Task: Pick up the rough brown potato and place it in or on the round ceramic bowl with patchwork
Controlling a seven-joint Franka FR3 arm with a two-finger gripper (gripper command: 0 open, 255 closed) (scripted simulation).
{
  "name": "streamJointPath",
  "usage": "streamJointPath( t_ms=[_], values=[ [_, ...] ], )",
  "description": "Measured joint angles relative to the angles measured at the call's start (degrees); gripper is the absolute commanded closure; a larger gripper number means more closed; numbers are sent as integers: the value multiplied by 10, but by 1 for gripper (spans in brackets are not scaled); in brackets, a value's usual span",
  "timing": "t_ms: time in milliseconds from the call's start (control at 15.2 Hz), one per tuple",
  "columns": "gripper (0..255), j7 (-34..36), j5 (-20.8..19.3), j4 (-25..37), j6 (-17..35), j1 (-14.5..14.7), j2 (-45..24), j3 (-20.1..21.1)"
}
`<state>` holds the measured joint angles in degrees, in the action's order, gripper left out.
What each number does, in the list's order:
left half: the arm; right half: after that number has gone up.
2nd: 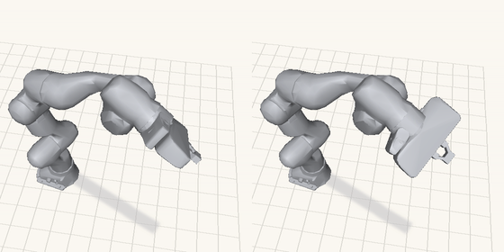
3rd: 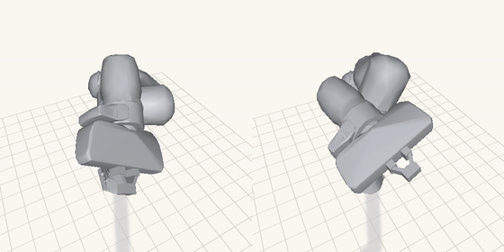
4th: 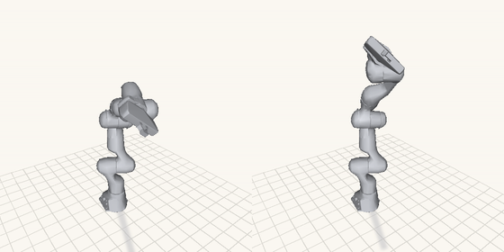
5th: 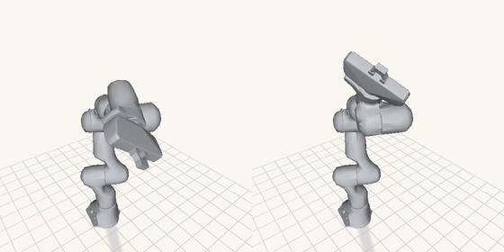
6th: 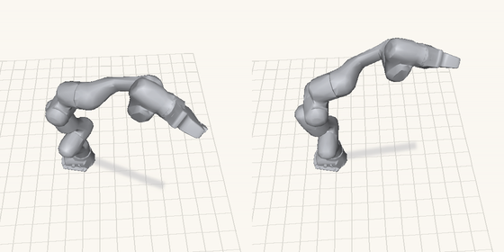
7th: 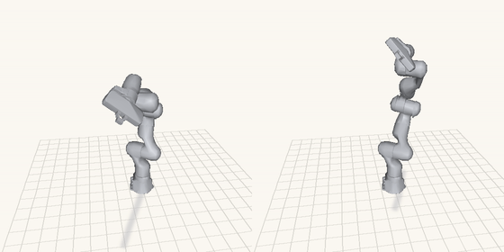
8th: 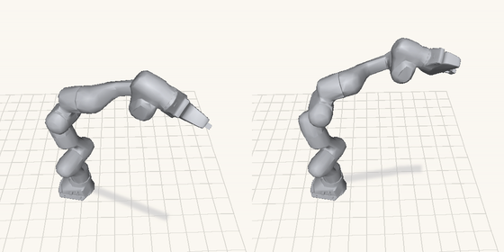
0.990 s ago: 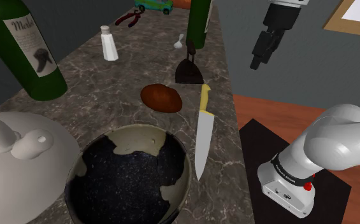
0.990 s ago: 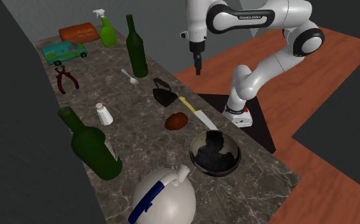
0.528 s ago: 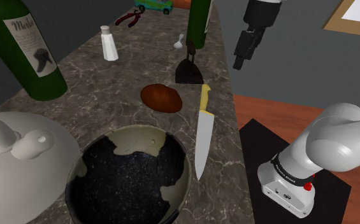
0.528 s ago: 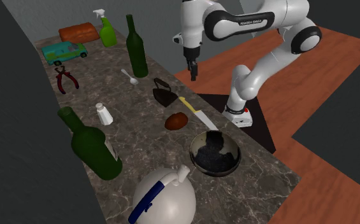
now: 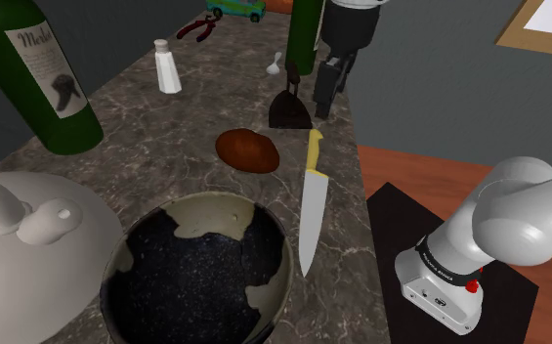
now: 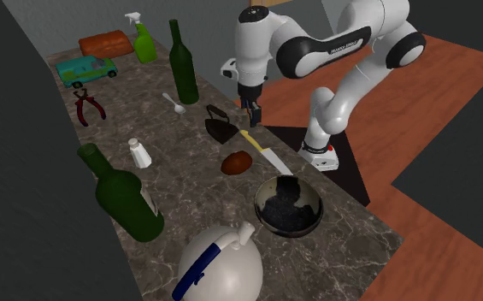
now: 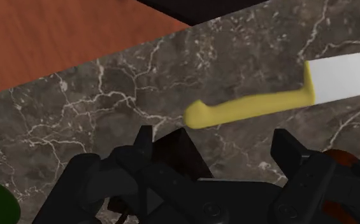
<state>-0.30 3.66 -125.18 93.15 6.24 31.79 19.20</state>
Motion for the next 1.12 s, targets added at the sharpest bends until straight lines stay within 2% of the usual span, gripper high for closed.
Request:
streamJointPath(
  t_ms=[330, 792, 1122],
  values=[
    [0, 37, -35, 59, 10, 18, -66, 81],
    [0, 96, -126, 152, 10, 35, -183, 194],
    [0, 106, -139, 129, 40, 37, -195, 203]
  ],
)
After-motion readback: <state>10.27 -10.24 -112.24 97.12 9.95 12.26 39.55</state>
